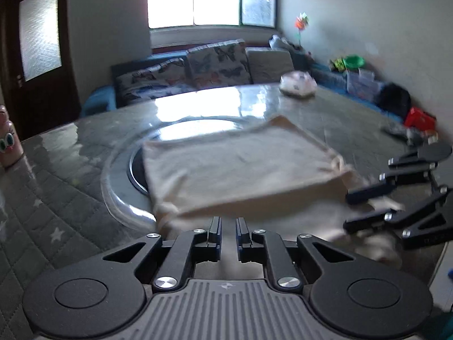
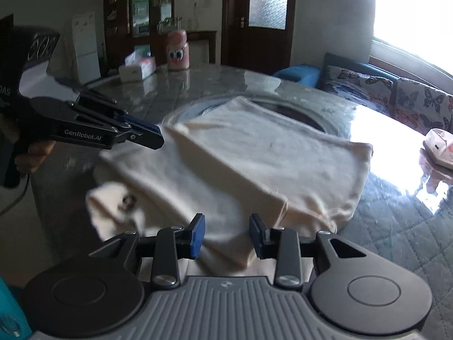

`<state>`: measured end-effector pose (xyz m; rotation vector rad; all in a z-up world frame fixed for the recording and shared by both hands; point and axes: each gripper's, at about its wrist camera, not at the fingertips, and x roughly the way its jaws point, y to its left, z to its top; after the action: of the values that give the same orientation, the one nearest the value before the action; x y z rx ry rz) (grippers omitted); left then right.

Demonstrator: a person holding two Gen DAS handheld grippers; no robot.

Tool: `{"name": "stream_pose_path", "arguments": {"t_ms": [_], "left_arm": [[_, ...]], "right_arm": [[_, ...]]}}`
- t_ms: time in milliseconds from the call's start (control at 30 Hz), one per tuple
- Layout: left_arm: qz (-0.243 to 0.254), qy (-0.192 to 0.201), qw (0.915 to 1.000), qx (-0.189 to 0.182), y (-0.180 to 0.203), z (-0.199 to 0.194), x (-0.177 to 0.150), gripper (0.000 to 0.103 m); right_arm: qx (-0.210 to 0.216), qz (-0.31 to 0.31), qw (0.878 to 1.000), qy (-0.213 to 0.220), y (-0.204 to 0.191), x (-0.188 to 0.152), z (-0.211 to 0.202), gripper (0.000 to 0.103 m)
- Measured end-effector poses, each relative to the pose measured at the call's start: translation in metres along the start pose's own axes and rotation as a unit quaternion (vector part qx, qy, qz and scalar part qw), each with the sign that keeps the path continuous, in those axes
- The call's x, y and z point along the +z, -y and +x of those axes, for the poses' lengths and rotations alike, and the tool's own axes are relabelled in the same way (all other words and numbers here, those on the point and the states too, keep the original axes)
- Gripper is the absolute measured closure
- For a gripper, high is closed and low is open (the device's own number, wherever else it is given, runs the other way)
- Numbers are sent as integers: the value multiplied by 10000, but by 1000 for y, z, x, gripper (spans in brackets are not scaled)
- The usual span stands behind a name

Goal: Fold clothes

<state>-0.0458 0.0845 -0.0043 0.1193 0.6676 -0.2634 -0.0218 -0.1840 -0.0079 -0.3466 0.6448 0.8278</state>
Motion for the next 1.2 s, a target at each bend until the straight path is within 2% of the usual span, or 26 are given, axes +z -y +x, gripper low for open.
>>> {"name": "stream_pose_path", "arguments": {"t_ms": [167,400,500,600,667,733,833,1100,1200], "left_arm": [[122,-30,9998,-150,9,-10,-9,90],[307,-53,9992,-242,16,-18,-17,88],[534,26,9983,-252,17,-34,-21,85],[879,35,9959,-224,21,-49,-28,77],[1129,39,9934,-196,26,-56,-35,71],[1343,12,9907,-195,31,-58,-41,70],[1618,11,9867,-142,42,-54,-48,70],[2204,309,9749,-39,66,-45,-56,70],[2234,368,9740,-26,67,-41,-56,75]], "right_arm": [[-39,-17,9999,142,-3,-2,-14,69],[4,-144,9999,17,-5,-6,-17,67],[24,-289,9996,25,-6,-6,-27,59],[-6,-526,9986,-59,-9,-9,-35,57],[-19,-658,9978,-85,-12,-11,-40,45],[-19,-836,9965,-84,-16,-14,-44,40],[-34,-1084,9940,-127,-22,-19,-46,26],[-68,-1693,9855,-135,-39,-31,-41,20],[-45,-1705,9853,-103,-41,-35,-38,20]]}}
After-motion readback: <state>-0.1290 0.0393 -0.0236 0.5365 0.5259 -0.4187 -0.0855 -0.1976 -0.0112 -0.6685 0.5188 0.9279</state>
